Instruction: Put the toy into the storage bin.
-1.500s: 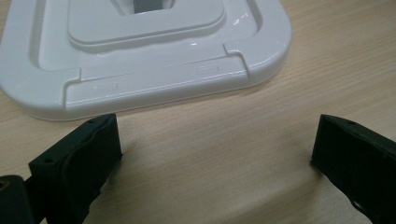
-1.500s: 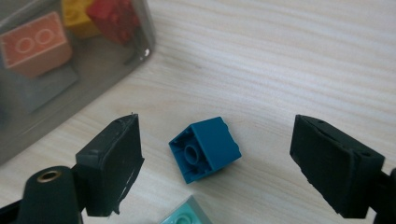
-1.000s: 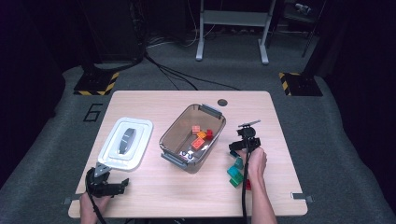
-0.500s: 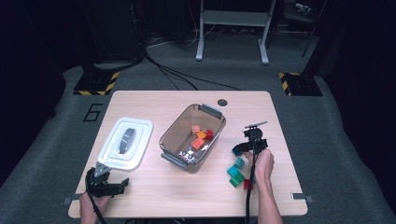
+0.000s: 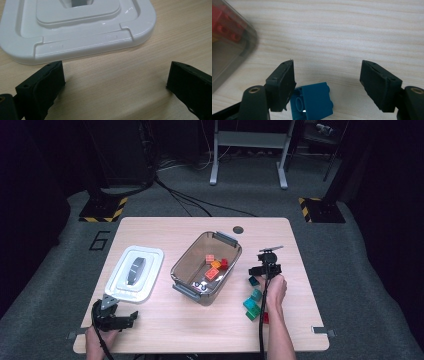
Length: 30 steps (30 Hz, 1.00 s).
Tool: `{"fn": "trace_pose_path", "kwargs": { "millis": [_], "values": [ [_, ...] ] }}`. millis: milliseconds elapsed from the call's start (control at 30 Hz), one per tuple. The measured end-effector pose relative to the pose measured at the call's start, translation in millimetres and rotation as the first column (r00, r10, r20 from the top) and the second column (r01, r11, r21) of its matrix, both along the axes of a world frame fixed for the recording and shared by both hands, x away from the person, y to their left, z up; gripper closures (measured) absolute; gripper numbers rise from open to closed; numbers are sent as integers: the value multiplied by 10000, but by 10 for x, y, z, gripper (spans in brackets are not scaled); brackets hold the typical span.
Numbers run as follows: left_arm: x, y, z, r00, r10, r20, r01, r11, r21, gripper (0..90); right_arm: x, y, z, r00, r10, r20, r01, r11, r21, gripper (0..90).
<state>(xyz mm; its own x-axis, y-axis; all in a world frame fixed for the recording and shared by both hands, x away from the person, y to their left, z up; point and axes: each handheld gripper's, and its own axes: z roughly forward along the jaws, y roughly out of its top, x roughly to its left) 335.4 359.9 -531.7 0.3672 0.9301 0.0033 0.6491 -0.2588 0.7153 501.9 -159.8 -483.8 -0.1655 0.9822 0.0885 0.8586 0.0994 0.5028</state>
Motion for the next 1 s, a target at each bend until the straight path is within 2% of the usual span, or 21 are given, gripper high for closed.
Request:
{"fn": "trace_pose_path", "kwargs": {
  "millis": [67, 133, 233, 367, 467, 533, 700, 900, 933, 1000],
  "values": [
    [0, 0, 0, 10000, 3, 0, -3, 10000, -3, 12, 6, -5, -14, 9999, 155, -18, -156, 9997, -200, 288],
    [0, 0, 0, 10000, 3, 1, -3, 10000, -3, 12, -15, -2, -13, 9994, 5, -348, -7, 10000, -61, 295],
    [0, -1, 0, 10000, 4, 4, -4, 10000, -5, 12, -51, -37, -8, 9985, 164, -521, -172, 9998, -142, 297],
    [0, 0, 0, 10000, -3, 3, 3, 10000, -6, 12, -131, -53, 0, 9978, 349, -564, -380, 9977, -559, 304],
    [1, -4, -7, 10000, 44, 89, -44, 10000, -25, 12, -193, -93, -1, 9977, 410, -541, -446, 9967, -673, 331],
    [0, 0, 0, 10000, 0, 4, 0, 10000, -7, 12, -229, -121, 7, 9982, 401, -452, -433, 9966, -707, 371],
    [0, -1, -1, 10000, 4, 12, -4, 10000, -11, 12, -315, -175, -4, 9984, 462, -319, -482, 9968, -644, 583],
    [0, -1, 0, 10000, 2, 3, -2, 10000, -2, 12, -329, -209, 5, 9973, 724, -153, -732, 9956, -582, 590],
    [0, -1, 0, 10000, 3, 3, -3, 10000, -1, 12, -339, -193, 18, 9983, 538, -242, -549, 9973, -478, 591],
    [0, -1, 0, 10000, 4, 0, -4, 10000, -3, 12, -344, -204, 44, 9970, 768, 73, -763, 9956, -541, 591]
  ]
}}
